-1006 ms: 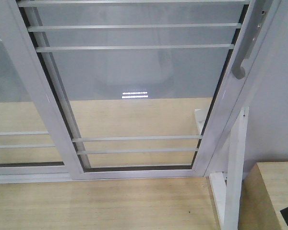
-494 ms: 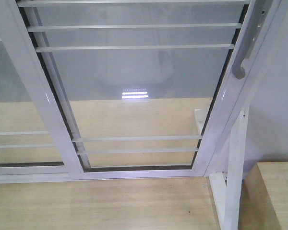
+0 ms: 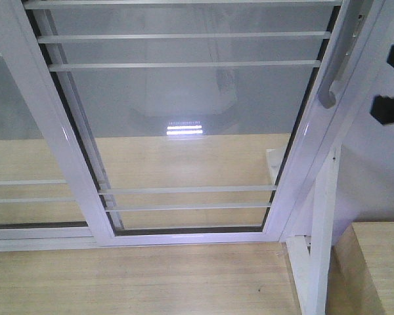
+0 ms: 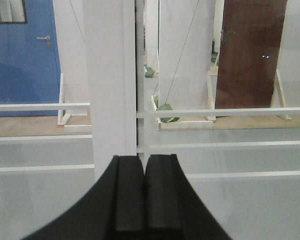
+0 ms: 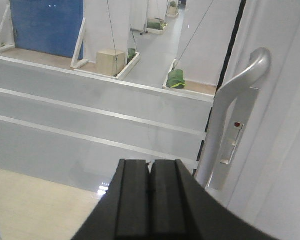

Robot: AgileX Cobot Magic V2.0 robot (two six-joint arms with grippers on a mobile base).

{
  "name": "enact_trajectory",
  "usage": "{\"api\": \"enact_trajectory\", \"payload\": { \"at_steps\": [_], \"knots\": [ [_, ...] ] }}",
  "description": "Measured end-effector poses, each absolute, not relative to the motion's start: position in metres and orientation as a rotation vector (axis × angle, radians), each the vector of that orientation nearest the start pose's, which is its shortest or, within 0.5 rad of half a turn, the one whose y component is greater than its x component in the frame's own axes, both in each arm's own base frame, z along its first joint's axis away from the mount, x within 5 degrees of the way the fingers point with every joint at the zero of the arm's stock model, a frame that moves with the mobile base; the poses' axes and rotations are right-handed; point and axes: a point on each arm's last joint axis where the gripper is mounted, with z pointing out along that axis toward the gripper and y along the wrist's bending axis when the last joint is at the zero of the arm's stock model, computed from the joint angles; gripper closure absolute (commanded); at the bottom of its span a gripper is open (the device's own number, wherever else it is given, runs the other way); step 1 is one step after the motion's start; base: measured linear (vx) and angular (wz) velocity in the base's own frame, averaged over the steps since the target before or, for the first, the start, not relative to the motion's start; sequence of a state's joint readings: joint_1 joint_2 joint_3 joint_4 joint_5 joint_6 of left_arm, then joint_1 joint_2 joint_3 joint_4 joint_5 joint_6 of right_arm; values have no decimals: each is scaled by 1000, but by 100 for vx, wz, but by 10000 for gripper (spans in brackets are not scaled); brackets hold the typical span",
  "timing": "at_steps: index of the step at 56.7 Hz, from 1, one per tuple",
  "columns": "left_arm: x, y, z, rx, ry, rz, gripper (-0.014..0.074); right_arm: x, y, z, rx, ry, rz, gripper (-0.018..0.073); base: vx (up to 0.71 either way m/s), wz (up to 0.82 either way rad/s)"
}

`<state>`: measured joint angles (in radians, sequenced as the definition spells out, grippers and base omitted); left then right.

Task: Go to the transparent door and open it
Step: 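Raise the right gripper and close it around the silver door handle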

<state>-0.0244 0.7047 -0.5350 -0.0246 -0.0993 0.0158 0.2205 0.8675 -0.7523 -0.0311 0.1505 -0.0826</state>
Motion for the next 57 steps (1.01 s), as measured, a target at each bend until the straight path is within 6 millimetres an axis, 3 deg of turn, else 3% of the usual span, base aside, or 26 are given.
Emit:
{"api": "enact_trajectory", "payload": {
  "at_steps": [7, 15, 27, 34, 45, 57],
  "knots": [
    [190, -4, 344, 9, 1577, -23, 603, 219, 49, 356, -295, 1755, 73, 561, 0, 0],
    [219, -5, 338, 8, 1578, -21, 603, 243, 54, 344, -296, 1745, 76, 561, 0, 0],
    [229, -5, 332, 7, 1574, -19, 591, 253, 57, 333, -302, 1774, 76, 549, 0, 0],
    [229, -5, 334, 7, 1562, -19, 551, 254, 57, 333, -302, 1773, 76, 490, 0, 0],
    [229, -5, 334, 7, 1562, -19, 421, 254, 57, 333, -302, 1773, 76, 241, 0, 0],
    [229, -5, 335, 7, 1547, -19, 144, 254, 57, 333, -302, 1773, 76, -124, 0, 0]
  ]
}}
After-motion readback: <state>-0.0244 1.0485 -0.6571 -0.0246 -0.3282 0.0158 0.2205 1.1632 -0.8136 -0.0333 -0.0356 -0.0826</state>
